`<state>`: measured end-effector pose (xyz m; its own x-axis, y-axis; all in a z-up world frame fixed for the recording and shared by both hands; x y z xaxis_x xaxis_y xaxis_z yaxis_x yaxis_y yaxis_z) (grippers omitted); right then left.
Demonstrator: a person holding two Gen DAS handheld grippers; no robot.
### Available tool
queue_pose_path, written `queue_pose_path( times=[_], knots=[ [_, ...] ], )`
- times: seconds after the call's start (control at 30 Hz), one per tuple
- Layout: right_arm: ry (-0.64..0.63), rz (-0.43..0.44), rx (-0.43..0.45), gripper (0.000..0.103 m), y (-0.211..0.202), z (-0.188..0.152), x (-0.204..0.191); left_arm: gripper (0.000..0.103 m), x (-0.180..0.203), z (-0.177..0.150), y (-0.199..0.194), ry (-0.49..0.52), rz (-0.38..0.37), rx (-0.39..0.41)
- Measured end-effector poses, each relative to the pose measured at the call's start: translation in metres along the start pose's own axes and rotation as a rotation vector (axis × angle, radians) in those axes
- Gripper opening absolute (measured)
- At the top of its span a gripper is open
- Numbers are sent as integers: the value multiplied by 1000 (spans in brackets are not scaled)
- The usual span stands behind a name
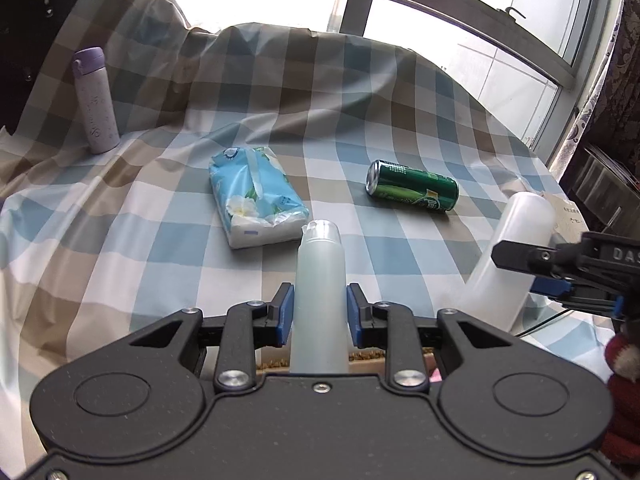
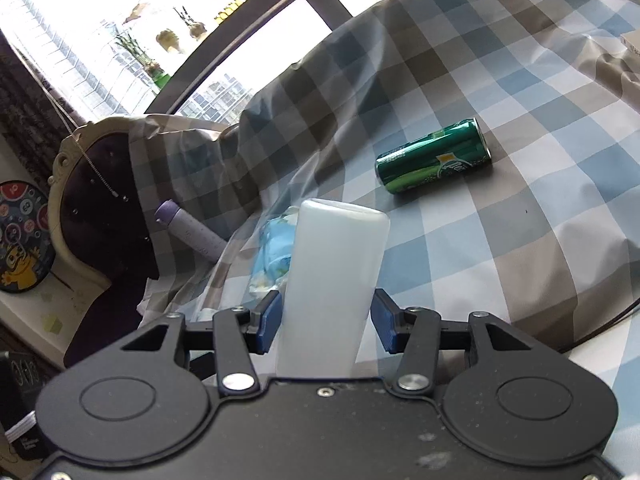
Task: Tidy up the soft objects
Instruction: 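Carry the tube with the left tool while the right tool carries the white bottle to the basket, then open both grippers to drop the tube and white bottle into the basket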
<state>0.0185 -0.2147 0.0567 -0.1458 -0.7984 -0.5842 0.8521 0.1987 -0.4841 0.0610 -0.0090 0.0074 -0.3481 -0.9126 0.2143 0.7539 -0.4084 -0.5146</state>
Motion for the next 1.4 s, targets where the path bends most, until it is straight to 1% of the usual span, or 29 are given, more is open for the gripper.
queue_pose_path(
  times=[0.23, 0.33, 0.47, 0.57, 0.67, 0.8, 0.9, 1.0, 1.1, 1.2, 1.27, 1.33, 1.4],
  knots=[
    [-67, 11, -46, 48, -43, -31, -29, 27, 1, -23, -15, -26, 3, -34],
    [-121, -17, -70, 48, -53, -50, -36, 27, 1, -33, -18, -30, 12, -60],
    [-192, -79, -113, 48, -58, -73, -39, 27, 0, -45, -22, -26, 39, -83],
    [-219, -106, -152, 48, -56, -89, -38, 27, -2, -50, -25, -29, 47, -88],
    [-236, -122, -172, 49, -52, -98, -38, 27, -2, -53, -24, -34, 46, -95],
    [-251, -133, -162, 52, -48, -100, -40, 28, -2, -55, -23, -26, 63, -94],
    [-243, -127, -151, 53, -48, -97, -41, 30, -4, -56, -22, -27, 71, -96],
    [-242, -140, -141, 53, -49, -94, -39, 30, -5, -56, -22, -28, 79, -97],
    [-252, -163, -127, 54, -53, -93, -36, 36, -4, -57, -25, -20, 94, -93],
    [-255, -175, -124, 55, -56, -94, -34, 36, -1, -57, -30, 1, 114, -88],
    [-264, -186, -122, 56, -59, -96, -33, 39, 1, -55, -33, 22, 134, -81],
    [-277, -193, -119, 58, -62, -98, -31, 46, 2, -54, -37, 37, 158, -72],
    [-284, -199, -118, 59, -65, -100, -30, 49, 3, -54, -41, 48, 176, -63]
  ],
)
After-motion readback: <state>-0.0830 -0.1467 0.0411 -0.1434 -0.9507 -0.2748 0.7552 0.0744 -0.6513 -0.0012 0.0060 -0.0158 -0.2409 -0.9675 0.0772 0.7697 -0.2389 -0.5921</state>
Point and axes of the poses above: each gripper's, at about its wrist camera, not at the fingertips, and y roughly the way its jaws point, x to its right, z to its top, the point moved 7 cm from there along y, roughly the way its jaws point, and after that the axes turned 10 degrees about x, right-handed, at the moved point
